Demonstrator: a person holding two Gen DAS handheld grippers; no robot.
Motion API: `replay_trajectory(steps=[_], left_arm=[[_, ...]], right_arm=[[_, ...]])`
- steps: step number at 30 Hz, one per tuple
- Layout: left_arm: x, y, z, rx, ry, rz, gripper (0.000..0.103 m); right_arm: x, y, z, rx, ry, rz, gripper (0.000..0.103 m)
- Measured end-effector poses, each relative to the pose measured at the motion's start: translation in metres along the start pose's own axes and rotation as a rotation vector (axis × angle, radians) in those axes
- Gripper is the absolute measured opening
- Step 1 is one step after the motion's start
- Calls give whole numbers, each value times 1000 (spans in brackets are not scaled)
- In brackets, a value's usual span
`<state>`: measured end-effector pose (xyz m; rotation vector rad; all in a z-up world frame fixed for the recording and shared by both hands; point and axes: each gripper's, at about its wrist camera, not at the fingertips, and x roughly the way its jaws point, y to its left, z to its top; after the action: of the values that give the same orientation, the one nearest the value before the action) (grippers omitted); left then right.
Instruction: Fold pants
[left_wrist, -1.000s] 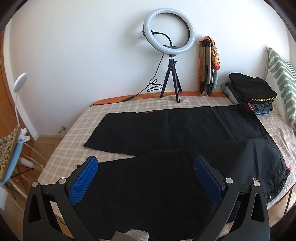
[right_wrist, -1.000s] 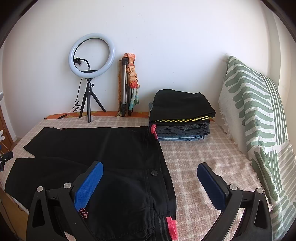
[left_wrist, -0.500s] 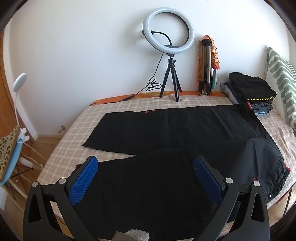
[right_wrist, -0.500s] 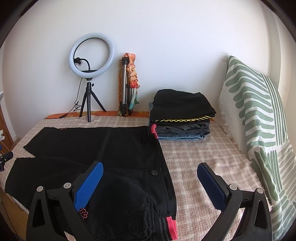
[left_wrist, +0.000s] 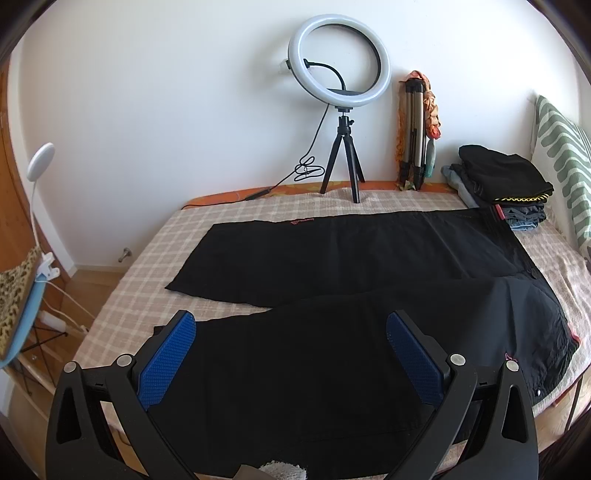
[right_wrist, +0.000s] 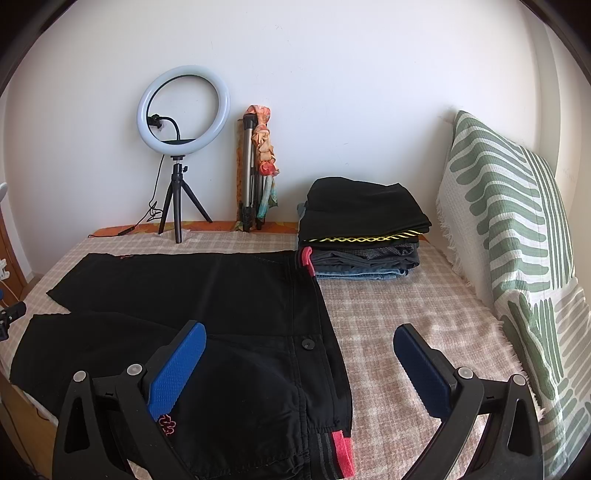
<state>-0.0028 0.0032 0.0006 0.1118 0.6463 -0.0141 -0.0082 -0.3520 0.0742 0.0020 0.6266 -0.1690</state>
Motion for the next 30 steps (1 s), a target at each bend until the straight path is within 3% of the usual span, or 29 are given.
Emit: replay_trajectory(steps=[14, 19, 22, 25, 30], left_arm=[[-2, 7, -3, -3, 7, -4, 103], [-1, 19, -5, -10, 24, -1, 103], [-1, 30, -8, -23, 37, -37, 103], [-3, 47, -15, -37, 43, -82, 98], [-8, 65, -27, 15, 93, -51, 88]], right_arm=[[5, 3, -7, -37, 34, 49, 103], [7, 6, -14, -57, 54, 153, 103], [8, 12, -23, -83, 31, 224, 103], [8, 23, -33, -160, 20, 267, 103], [11, 48, -55, -340, 77, 351, 103]])
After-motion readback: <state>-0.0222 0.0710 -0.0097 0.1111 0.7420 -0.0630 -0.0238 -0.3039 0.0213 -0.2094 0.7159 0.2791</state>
